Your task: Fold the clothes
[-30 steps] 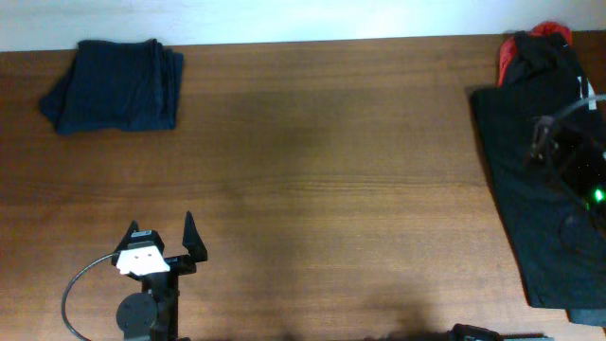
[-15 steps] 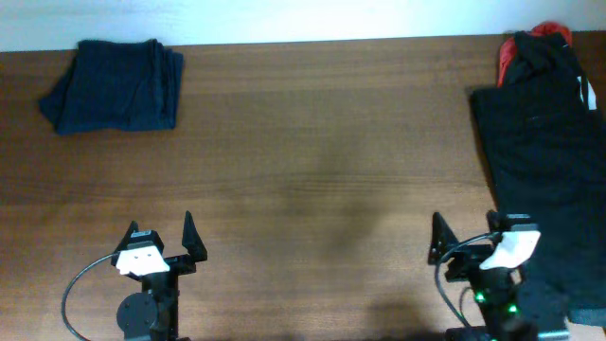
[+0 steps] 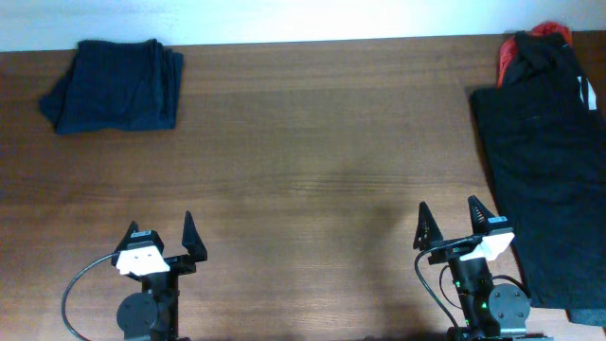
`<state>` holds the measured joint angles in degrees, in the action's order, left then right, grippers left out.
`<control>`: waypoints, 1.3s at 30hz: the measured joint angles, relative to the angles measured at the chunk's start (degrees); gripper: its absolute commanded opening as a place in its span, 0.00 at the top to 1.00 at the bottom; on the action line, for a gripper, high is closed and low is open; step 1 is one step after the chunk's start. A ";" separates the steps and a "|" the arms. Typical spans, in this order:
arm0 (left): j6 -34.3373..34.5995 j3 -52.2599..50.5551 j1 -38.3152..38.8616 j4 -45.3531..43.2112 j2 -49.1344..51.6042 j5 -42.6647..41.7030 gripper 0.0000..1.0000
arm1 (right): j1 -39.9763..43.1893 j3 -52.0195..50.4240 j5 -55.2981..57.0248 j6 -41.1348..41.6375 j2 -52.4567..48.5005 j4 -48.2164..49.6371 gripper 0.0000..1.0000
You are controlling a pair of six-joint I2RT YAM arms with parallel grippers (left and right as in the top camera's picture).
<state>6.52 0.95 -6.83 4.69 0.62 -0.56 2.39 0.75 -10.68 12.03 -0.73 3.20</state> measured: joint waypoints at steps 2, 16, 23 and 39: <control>0.00 0.00 0.00 0.00 0.00 0.00 0.01 | 0.00 -0.09 0.00 -0.02 0.00 0.17 0.01; 0.00 0.00 0.00 0.00 0.00 0.00 0.01 | 0.04 -0.15 0.66 -3.72 0.04 -6.43 0.01; 0.00 0.00 0.00 0.00 0.00 0.00 0.01 | 0.04 -0.15 0.66 -3.72 0.04 -6.43 0.01; 0.00 0.00 0.00 0.00 0.00 0.00 0.01 | 0.04 -0.15 0.66 -4.07 0.04 -6.40 0.01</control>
<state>6.52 0.95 -6.83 4.69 0.62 -0.56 2.44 0.60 -10.02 7.97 -0.69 -3.20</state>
